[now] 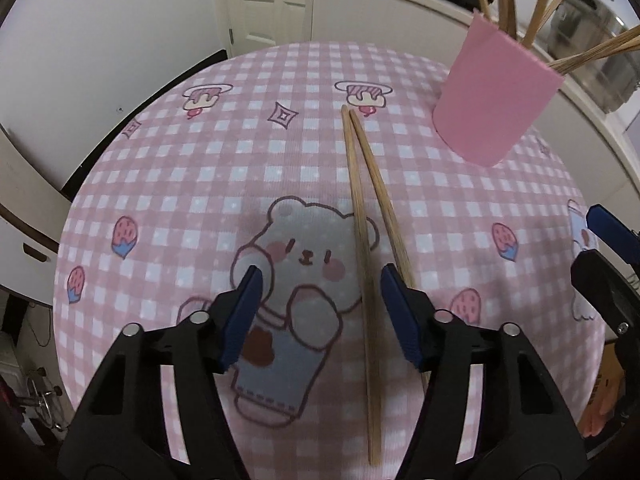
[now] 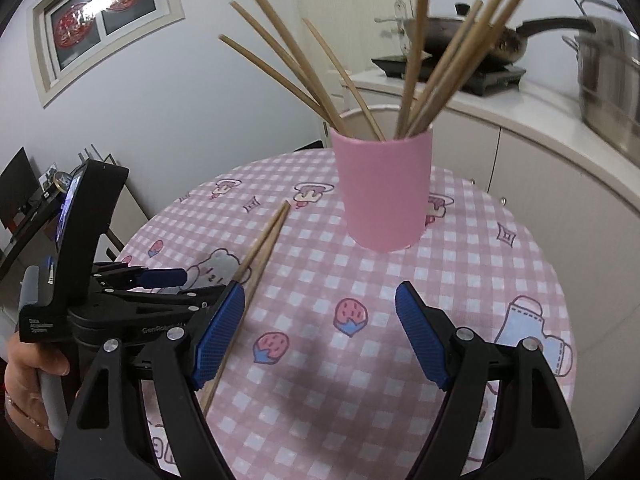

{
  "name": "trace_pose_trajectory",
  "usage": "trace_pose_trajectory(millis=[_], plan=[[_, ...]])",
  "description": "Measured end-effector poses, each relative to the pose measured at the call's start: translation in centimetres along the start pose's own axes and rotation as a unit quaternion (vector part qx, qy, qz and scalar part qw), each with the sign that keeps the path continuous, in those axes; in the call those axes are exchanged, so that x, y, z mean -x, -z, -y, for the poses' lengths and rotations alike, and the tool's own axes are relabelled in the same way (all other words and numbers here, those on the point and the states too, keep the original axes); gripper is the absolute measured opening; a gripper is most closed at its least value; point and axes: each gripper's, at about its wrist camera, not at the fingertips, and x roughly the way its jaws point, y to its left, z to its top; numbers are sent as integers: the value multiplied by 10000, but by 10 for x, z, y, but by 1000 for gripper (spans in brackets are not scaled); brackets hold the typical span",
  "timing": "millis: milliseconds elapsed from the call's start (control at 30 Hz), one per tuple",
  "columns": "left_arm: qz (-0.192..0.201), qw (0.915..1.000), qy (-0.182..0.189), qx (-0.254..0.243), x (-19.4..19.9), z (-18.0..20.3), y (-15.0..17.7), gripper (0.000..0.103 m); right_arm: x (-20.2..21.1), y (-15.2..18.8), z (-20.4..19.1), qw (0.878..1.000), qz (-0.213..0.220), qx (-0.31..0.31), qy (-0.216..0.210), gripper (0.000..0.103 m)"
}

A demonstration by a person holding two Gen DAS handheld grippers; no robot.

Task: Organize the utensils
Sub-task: 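Move both open tools back over the last chopsticks on the table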

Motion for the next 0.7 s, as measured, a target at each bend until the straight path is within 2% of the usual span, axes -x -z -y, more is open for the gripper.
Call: trace_pose_trajectory(millis=[100,233,500,700], plan=[[25,9999,-122,-52,-7,2,-6,53,-6,0,5,10000,-60,-59,-13,74],[30,9998,-169,-61,-10,-1,-12,52,-15,-1,4,9998,-183,-46,-46,74],[78,9992,-395,-8,-3,-34,-2,52,-46,-12,-14,9989,-428,157,-112,74],[113,9990,-402,150,3,-61,4,52,-79,-23,-35,9969,-731,239,-133,74]])
